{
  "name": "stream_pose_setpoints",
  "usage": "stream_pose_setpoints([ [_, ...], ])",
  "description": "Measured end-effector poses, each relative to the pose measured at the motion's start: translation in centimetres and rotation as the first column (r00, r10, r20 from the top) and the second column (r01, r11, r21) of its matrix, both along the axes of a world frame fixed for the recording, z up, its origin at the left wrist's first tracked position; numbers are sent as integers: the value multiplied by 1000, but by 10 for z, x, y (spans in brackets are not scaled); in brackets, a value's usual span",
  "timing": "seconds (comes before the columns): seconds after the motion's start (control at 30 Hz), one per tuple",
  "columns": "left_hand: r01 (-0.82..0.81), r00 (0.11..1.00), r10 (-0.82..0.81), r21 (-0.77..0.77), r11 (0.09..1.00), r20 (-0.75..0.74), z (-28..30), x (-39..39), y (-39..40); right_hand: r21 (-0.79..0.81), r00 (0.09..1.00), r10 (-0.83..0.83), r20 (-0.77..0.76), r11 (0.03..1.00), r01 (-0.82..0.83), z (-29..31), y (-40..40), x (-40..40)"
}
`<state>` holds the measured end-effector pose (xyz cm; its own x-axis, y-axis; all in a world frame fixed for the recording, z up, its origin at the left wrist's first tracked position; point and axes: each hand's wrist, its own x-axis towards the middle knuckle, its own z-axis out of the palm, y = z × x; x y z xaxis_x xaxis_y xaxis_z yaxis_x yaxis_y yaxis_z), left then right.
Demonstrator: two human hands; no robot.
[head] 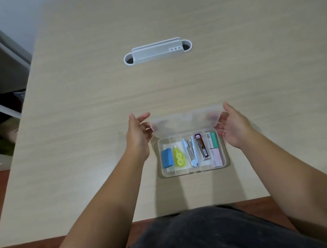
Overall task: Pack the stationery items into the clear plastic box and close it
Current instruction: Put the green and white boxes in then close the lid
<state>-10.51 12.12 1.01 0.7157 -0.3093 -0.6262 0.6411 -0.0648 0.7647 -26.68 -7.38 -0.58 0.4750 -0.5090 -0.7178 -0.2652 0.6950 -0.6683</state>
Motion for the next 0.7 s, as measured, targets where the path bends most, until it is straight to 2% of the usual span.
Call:
stream_pose_setpoints([
  [0.07, 141, 986, -146, 73, 987, 80, 2, -2, 5, -56, 994, 102, -25, 993, -104, 3, 1, -4],
  [0.13, 339, 900, -377, 193, 921, 218, 0, -7, 12, -170, 975, 215, -62, 960, -223, 1, 4, -10],
  [0.2, 541, 725, -631, 338, 770, 277, -4, -14, 19, -291, 953, 295, -74, 907, -303, -1, 7, -17],
  [0.27, 648, 535, -799, 473, 596, 274, -4, -23, 22, -377, 896, 426, -125, 815, -440, -4, 10, -26],
  [0.33, 645, 344, -894, 619, 448, 287, -8, -30, 22, -422, 794, 551, -256, 675, -605, -6, 13, -34],
  [0.4, 568, 173, -948, 759, 319, 268, -7, -37, 22, -486, 666, 615, -422, 467, -739, -7, 16, -40],
  [0.47, 496, 46, -969, 836, 234, 244, -6, -46, 23, -488, 538, 641, -548, 278, -827, -5, 18, -46],
  [0.5, 484, 4, -971, 850, 210, 238, -6, -49, 24, -467, 495, 649, -579, 234, -853, -4, 19, -48],
  [0.57, 483, -46, -972, 857, 182, 232, -7, -56, 29, -431, 450, 657, -606, 205, -879, 0, 21, -52],
  [0.7, 461, -32, -970, 865, 199, 240, -12, -69, 37, -435, 424, 629, -652, 147, -888, 3, 22, -56],
])
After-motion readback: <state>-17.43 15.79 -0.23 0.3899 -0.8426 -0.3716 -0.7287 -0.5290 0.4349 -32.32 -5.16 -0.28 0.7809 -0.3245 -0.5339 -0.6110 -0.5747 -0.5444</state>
